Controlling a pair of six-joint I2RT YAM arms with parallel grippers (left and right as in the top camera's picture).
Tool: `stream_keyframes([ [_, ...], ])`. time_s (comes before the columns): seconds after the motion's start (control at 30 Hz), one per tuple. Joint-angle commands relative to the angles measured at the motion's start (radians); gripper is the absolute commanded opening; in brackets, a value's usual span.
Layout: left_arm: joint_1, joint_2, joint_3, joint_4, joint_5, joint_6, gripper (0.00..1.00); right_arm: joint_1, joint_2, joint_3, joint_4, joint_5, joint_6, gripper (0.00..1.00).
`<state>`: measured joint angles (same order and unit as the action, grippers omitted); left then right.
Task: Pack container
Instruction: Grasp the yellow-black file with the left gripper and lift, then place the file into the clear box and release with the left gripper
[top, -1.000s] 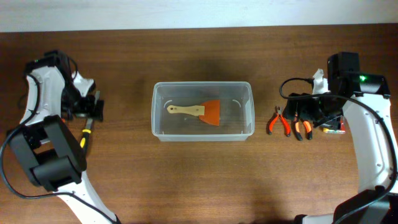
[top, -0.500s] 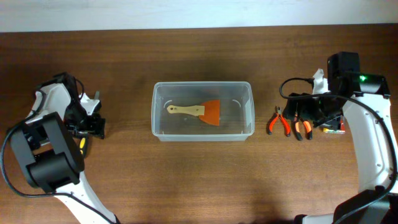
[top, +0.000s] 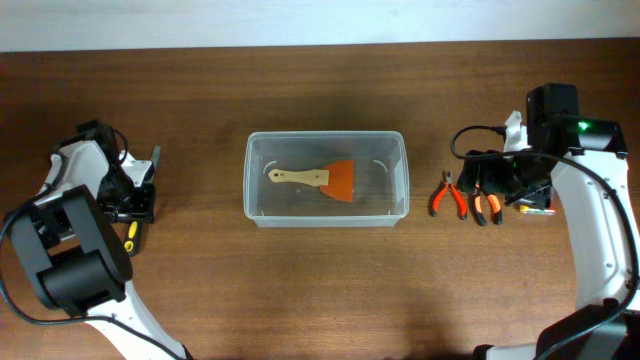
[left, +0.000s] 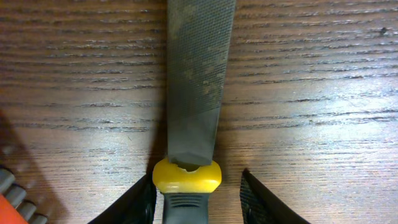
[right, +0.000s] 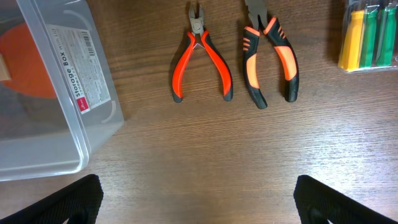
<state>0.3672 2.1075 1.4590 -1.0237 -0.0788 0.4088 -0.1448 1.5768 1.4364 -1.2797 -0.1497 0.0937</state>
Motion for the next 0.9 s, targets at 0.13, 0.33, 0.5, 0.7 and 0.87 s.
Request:
stream_keyframes([
  [0.13, 0.011, 0.034, -0.035, 0.031, -0.015, -0.011, 0.33, -0.008, 0.002, 0.017, -0.004, 0.016, 0.0, 0.99],
  [0.33, 0.011, 0.034, -0.035, 0.047, -0.015, -0.011, 0.18, -0.008, 0.002, 0.017, -0.004, 0.016, 0.0, 0.99],
  [0.5, 0.0, 0.026, -0.018, 0.016, -0.015, -0.011, 0.02, -0.008, 0.002, 0.017, -0.005, 0.016, 0.0, 0.99],
  [0.7, -0.065, -0.033, 0.219, -0.146, -0.015, -0.011, 0.02, -0.008, 0.002, 0.017, -0.024, 0.015, 0.0, 0.99],
  [0.87, -0.184, -0.095, 0.622, -0.358, -0.011, -0.01, 0.02, -0.008, 0.002, 0.017, -0.026, 0.016, 0.0, 0.99],
])
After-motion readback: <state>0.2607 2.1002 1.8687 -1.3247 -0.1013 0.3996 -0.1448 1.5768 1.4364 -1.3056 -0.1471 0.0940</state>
